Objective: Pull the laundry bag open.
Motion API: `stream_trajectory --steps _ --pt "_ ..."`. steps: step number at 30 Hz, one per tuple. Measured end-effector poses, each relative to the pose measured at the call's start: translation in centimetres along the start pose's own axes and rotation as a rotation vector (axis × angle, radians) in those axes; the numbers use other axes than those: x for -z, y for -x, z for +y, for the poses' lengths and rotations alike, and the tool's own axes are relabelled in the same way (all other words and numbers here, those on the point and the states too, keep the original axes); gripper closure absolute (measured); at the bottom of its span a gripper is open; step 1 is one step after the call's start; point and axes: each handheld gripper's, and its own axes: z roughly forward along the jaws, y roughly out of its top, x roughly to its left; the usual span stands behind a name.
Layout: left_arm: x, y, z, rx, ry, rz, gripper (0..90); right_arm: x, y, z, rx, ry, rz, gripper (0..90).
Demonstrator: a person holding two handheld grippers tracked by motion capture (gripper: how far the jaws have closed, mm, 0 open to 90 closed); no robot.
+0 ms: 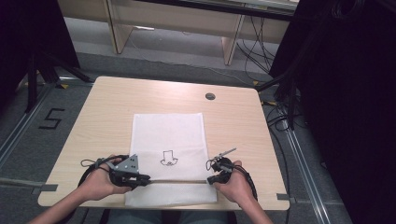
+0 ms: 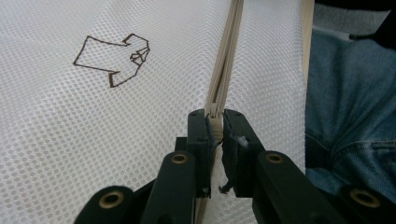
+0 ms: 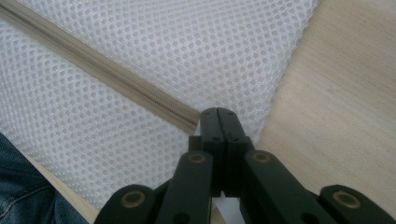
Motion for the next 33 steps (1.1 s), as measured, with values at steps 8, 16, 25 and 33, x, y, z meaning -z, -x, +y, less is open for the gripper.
stream_trajectory --steps 8,16,25,33 --pt "0.1 -0.1 -0.1 -0.019 -0.009 0.003 81.2 0.0 0.0 0.0 0.001 -0.001 -0.002 90.0" --pt "0.3 0.0 -0.4 0.007 -0.001 -0.002 81.2 0.0 0.1 0.0 -0.007 -0.008 0.006 90.0" --pt "0.9 -0.2 -0.9 0.013 0.002 0.005 81.2 -0.1 0.1 0.0 -0.002 -0.003 0.005 90.0" --pt "1.2 -0.3 -1.1 0.007 -0.007 0.016 81.2 0.0 0.0 0.0 -0.008 -0.008 0.001 90.0"
